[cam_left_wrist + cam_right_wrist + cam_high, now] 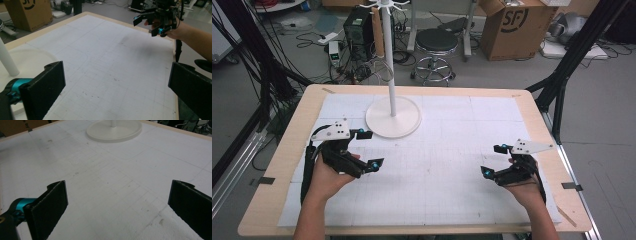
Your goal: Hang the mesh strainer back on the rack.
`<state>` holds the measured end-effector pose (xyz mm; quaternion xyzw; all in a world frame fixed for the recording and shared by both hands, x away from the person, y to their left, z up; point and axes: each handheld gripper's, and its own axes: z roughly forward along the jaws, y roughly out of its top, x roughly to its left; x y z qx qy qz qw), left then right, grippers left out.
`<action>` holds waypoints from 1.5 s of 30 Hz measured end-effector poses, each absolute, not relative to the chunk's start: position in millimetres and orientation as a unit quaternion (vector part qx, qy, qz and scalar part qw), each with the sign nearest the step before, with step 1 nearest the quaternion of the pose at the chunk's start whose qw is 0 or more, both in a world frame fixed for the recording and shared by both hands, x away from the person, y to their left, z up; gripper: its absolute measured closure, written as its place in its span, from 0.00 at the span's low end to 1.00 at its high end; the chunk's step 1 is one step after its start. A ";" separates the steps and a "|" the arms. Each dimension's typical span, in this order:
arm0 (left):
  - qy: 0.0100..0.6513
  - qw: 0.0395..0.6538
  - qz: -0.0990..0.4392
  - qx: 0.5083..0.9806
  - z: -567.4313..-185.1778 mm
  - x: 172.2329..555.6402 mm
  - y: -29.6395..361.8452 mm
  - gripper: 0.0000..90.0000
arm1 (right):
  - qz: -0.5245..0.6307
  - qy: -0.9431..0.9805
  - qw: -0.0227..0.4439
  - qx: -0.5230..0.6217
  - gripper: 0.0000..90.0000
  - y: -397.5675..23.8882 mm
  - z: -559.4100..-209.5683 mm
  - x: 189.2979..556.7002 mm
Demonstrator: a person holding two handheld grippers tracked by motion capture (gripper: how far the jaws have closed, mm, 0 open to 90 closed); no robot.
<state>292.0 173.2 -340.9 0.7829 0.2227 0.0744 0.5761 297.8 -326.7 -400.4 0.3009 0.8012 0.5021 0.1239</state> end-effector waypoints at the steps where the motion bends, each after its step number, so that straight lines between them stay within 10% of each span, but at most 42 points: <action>1: 0.221 0.575 0.073 0.784 -342.3 291.4 172.9 0.02 | 0.503 0.801 0.124 0.300 0.02 -327.0 -400.5 298.2; 45: 0.241 0.571 0.068 0.782 -366.0 290.7 175.6 0.02 | 0.493 0.804 0.124 0.308 0.02 -328.7 -402.2 297.8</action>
